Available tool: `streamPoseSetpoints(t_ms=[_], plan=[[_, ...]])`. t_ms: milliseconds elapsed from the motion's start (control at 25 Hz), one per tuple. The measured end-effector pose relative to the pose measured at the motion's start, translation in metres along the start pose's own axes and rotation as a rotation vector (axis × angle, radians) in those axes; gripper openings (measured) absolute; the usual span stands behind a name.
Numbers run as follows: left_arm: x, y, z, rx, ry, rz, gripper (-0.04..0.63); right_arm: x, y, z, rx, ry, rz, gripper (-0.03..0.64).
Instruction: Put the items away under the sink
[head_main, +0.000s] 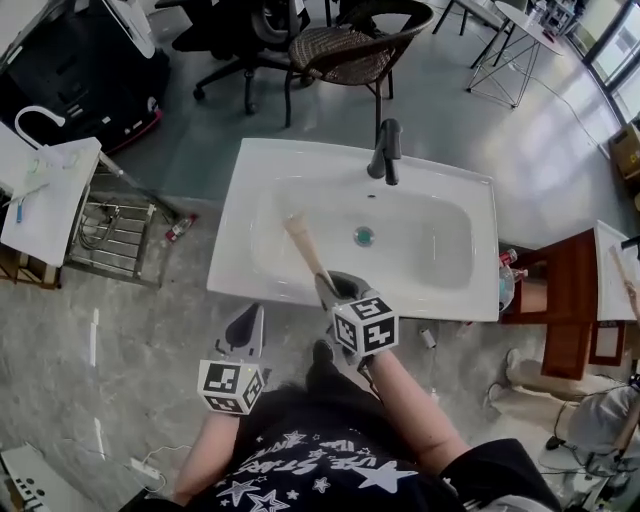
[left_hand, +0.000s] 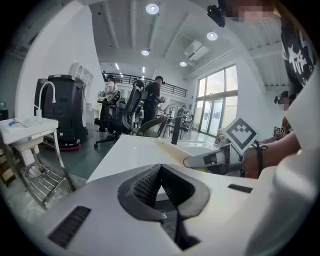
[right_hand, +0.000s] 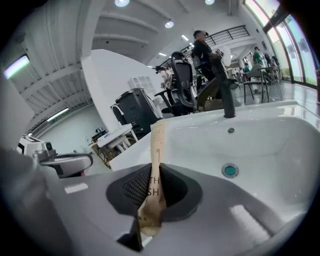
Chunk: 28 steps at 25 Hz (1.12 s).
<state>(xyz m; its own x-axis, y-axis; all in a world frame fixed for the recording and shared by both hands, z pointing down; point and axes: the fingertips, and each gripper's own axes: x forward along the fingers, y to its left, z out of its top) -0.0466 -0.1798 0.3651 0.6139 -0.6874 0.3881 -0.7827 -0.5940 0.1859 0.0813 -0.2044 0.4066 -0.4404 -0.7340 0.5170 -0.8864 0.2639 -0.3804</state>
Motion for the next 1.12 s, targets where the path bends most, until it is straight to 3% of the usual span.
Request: streamPoseSetpoints(t_ms=[240, 400, 600, 960, 1120], plan=[[-0.05, -0.009, -0.028, -0.05, -0.01, 0.025, 0.009, -0.018, 0.038, -0.02, -0.029, -0.042, 0.057, 0.035], [-0.099, -0.015, -0.057, -0.091, -0.018, 0.04, 0.009, -0.044, 0.065, -0.055, -0.016, -0.039, 0.034, 0.035], [-0.157, -0.032, -0.096, -0.088, -0.026, 0.024, 0.009, -0.092, 0.086, -0.123, 0.023, -0.012, -0.021, 0.035], [-0.18, -0.095, -0.169, -0.091, 0.037, -0.05, 0.009, -0.188, 0.048, -0.264, 0.115, 0.124, -0.198, 0.035], [-0.179, -0.13, -0.185, -0.07, 0.056, -0.055, 0.009, -0.214, 0.029, -0.301, 0.151, 0.155, -0.207, 0.035]])
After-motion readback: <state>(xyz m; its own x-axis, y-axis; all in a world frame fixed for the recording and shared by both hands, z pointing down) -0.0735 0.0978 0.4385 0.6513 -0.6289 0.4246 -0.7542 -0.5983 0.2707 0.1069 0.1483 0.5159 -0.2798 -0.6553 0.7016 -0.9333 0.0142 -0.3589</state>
